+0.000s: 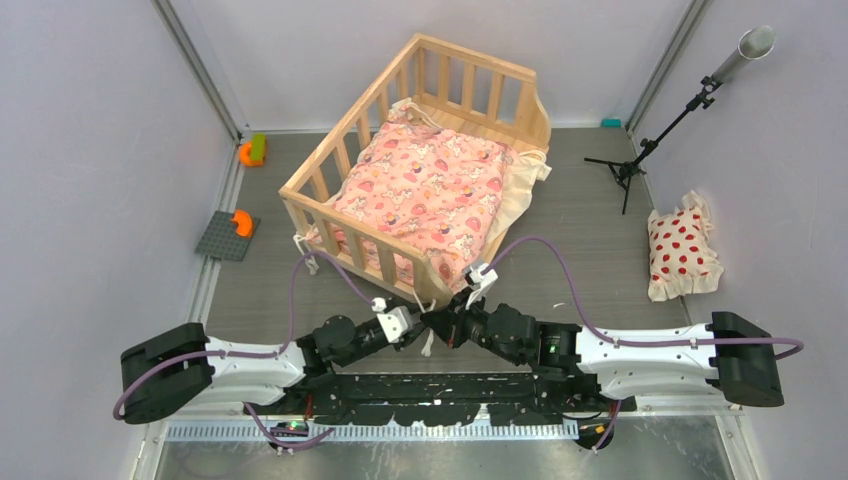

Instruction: Set up the pet bed

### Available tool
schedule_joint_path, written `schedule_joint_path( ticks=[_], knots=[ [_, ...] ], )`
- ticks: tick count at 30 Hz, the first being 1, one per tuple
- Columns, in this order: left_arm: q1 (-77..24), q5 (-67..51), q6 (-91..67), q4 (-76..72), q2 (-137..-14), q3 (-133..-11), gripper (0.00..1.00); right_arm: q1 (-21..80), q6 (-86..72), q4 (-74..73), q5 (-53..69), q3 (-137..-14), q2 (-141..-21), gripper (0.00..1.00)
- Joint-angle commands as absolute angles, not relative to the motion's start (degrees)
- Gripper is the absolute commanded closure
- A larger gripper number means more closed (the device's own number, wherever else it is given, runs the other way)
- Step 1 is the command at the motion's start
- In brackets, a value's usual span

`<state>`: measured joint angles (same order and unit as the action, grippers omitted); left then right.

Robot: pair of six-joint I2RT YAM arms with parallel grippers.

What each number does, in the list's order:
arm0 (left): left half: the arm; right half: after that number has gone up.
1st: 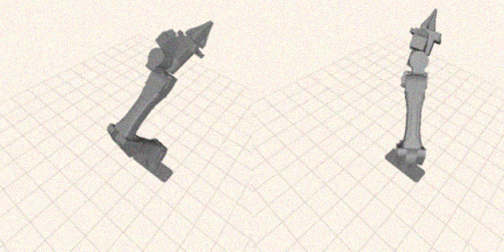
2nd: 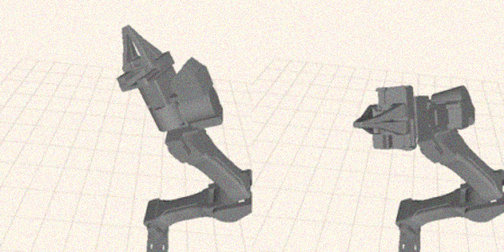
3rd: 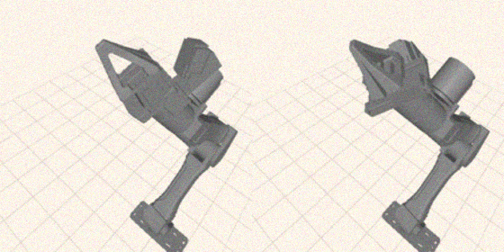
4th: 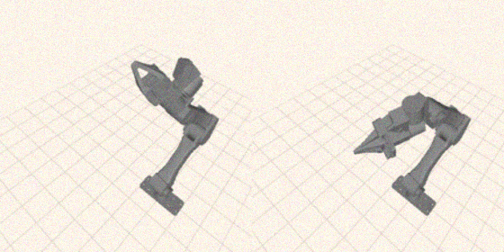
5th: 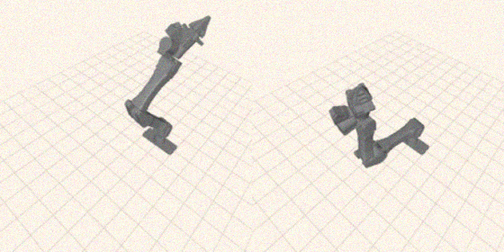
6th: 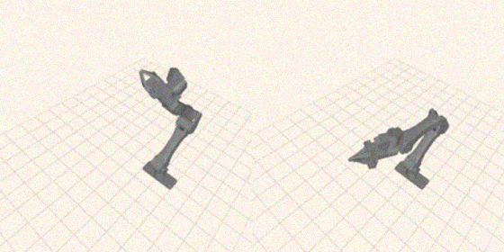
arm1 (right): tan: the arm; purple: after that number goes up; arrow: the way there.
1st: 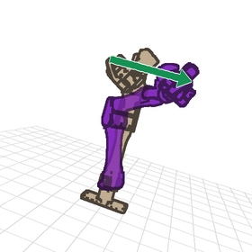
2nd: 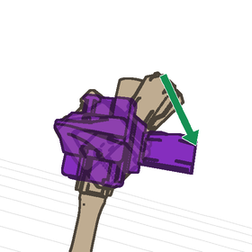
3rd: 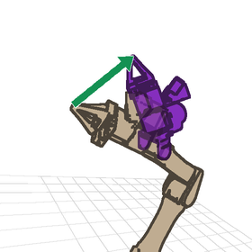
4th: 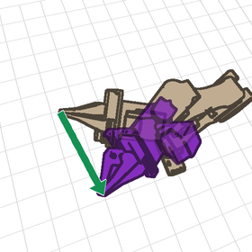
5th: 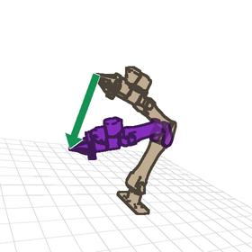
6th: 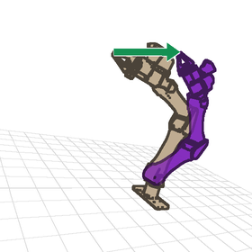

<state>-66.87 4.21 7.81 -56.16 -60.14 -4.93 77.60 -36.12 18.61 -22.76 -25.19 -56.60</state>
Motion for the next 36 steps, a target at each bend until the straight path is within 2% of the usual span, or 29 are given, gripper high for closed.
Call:
schedule_joint_path(
  ticks=[1, 5, 11, 12, 21, 29, 36],
  knots=[
    [-66.6, 4.1, 8.1, -63.1, -59.5, -8.2, 0.67, 78.0, -37.8, 23.1, -20.3, -26.3, -55.7, 0.99],
    [-66.7, 4.0, 8.1, -63.1, -59.8, -8.2, 0.75, 77.9, -37.8, 22.9, -20.6, -26.1, -55.4, 0.99],
    [-66.7, 3.7, 7.9, -62.5, -60.0, -7.5, 0.98, 77.8, -37.6, 22.4, -21.3, -25.8, -54.9, 0.99],
    [-66.6, 3.7, 7.9, -61.8, -59.7, -7.4, 1.00, 77.9, -37.6, 22.1, -21.6, -25.8, -54.8, 0.99],
    [-66.7, 8.9, 9.3, -45.4, -47.6, -7.0, 1.00, 77.9, -35.7, 15.7, -25.0, -25.8, -52.2, 0.97],
    [-66.6, 10.2, 9.8, -38.5, -41.3, -5.9, 1.00, 77.8, -35.0, 13.2, -25.8, -25.7, -49.7, 0.74],
    [-66.6, 7.8, 9.3, -37.5, -44.3, -6.7, 1.00, 77.8, -33.9, 8.7, -25.5, -27.8, -49.5, 0.65]
  ],
)
